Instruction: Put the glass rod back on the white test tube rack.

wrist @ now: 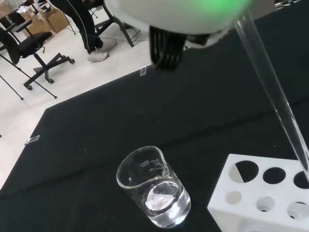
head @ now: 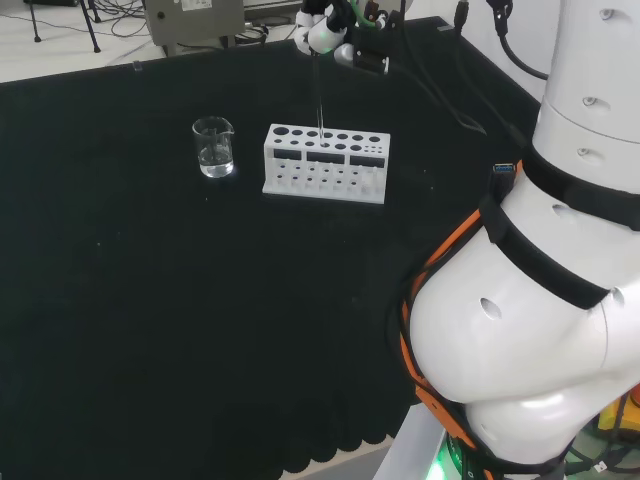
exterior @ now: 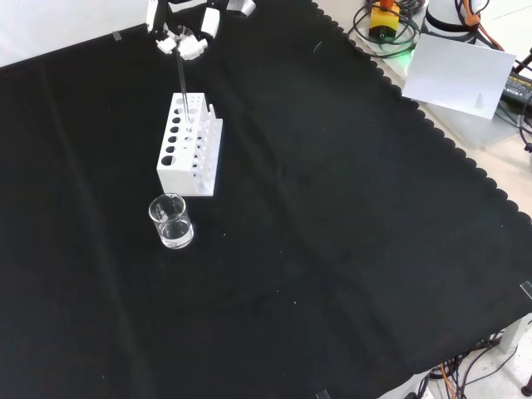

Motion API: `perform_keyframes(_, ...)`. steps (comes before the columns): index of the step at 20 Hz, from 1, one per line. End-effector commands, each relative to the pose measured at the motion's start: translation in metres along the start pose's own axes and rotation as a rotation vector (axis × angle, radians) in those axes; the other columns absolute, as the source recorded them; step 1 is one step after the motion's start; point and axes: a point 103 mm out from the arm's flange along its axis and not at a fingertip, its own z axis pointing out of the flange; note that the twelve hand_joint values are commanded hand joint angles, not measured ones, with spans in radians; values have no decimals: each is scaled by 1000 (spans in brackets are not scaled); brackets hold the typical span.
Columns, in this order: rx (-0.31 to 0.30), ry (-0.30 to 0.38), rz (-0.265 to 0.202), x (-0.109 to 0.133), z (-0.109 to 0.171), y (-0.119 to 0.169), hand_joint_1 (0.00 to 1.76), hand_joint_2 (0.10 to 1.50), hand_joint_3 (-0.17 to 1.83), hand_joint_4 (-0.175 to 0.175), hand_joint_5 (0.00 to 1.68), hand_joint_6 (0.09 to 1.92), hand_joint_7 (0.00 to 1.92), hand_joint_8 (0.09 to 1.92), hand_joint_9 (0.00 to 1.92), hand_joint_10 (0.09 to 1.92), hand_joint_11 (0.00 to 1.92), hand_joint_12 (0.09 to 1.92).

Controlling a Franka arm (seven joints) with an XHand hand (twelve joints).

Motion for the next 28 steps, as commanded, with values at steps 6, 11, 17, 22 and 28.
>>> perform_keyframes(6,13,8,28,-20,10,0,1305,610,928,-175,1071,881,1152,1303,1683,826,1682,791)
perform_keyframes(11,17,8,38,-25,13,0,1305,610,928,-175,1071,881,1152,1303,1683,826,1682,791)
perform_keyframes(17,27,15,48,-30,17,2,1305,610,928,-175,1071,881,1152,1303,1683,826,1682,791)
perform_keyframes(22,28,23,56,-35,23,2,1305,610,928,-175,1071,880,1152,1303,1683,826,1682,792)
perform_keyframes(28,24,33,62,-40,28,3,1305,609,928,-175,1071,880,1152,1303,1683,826,1682,792)
